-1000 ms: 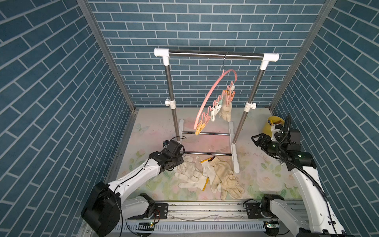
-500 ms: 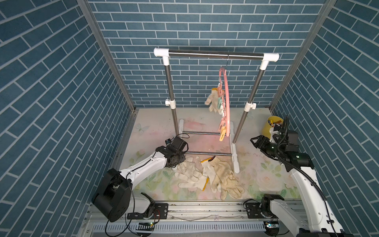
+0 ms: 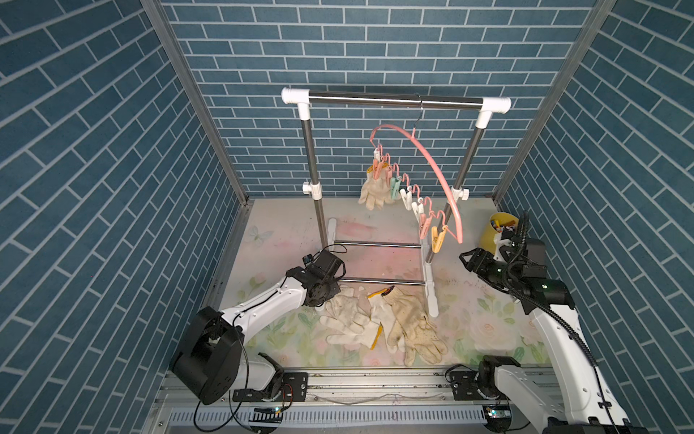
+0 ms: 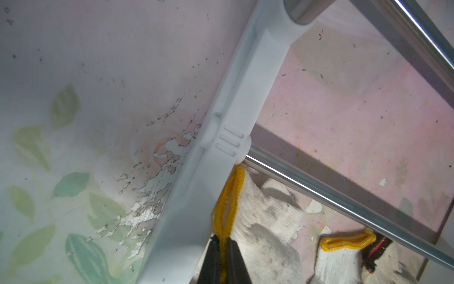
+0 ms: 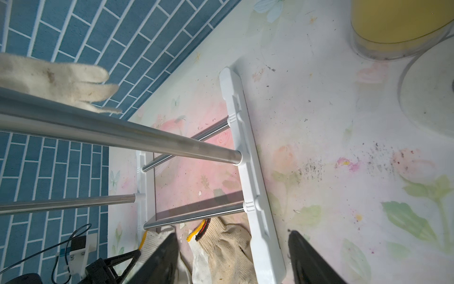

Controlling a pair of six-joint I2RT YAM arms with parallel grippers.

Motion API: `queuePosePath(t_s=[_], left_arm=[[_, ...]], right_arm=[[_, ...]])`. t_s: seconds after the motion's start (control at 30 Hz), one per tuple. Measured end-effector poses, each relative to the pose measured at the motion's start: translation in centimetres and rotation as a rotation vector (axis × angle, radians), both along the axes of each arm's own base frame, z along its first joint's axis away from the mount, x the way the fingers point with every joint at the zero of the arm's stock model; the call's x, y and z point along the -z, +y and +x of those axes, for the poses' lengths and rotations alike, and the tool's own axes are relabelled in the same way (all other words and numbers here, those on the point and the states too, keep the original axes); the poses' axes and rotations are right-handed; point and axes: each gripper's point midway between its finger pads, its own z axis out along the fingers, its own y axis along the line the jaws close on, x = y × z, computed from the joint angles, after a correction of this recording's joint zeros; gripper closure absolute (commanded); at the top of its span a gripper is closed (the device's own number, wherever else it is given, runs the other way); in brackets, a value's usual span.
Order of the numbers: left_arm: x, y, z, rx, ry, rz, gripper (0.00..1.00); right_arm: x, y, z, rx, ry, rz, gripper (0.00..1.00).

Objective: Clip the gloves onto a hanger to dry
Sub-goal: Pick up the glove from the center of the board.

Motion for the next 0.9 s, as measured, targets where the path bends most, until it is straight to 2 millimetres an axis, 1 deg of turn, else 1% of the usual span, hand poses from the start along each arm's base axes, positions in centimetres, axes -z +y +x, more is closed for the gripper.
queuePosePath(t_s=[0.1,0.13,0.2,0.27,0.37,0.4,0.47,0.5,0.53,0.6,0.7,0.83,0.9], left_arm=[[-0.7,-0.9,0.4,0.052,-0.030,-0.002,1.00],[-1.4,-1.7,0.7,0.095,-0.054,-0.013,1.00],[-3.3,-3.9,1.2,0.221,-0.122,-0.053,1.00],[-6.5,-6.4,1.5,0.378,-0.228,-0.089,1.00],[-12.5,-9.6,1.6,0.613,-0.416,-0.119,1.00],[-14.7,-10.4,1.5,0.688,-0.485,-0.117,1.00],[-17.9,-11.3,1.2,0.820,-0.595,-0.088,1.00],[-19.3,-11.6,0.9,0.883,-0.648,-0.059,1.00],[-20.2,-11.9,0.7,0.934,-0.686,-0.031,1.00],[-21.5,-12.6,-0.2,1.050,-0.752,0.026,1.00],[-22.0,-13.3,-1.1,1.187,-0.809,0.092,1.00],[-22.6,-14.4,-2.1,1.309,-0.867,0.142,1.00],[-23.4,-15.4,-2.6,1.360,-0.909,0.144,1.00]], right_arm=[[-0.1,-0.2,0.0,0.003,0.000,-0.006,0.27],[-0.2,-0.3,0.0,0.002,-0.004,-0.009,0.27],[-0.8,-0.5,0.1,0.001,-0.021,-0.011,0.27],[-1.7,-0.5,0.1,-0.014,-0.047,-0.006,0.27],[-2.8,0.1,-0.4,-0.061,-0.096,0.001,0.27],[-3.2,0.4,-0.7,-0.084,-0.116,0.005,0.28],[-4.2,1.0,-1.3,-0.129,-0.161,0.011,0.29],[-4.7,1.3,-1.7,-0.153,-0.192,0.012,0.29],[-5.1,1.6,-2.1,-0.175,-0.223,0.013,0.30],[-5.5,2.2,-3.1,-0.216,-0.275,0.018,0.31],[-5.2,3.1,-4.5,-0.268,-0.322,0.043,0.33],[-3.7,4.1,-5.8,-0.326,-0.362,0.080,0.35],[-3.0,4.7,-6.4,-0.359,-0.387,0.094,0.35]])
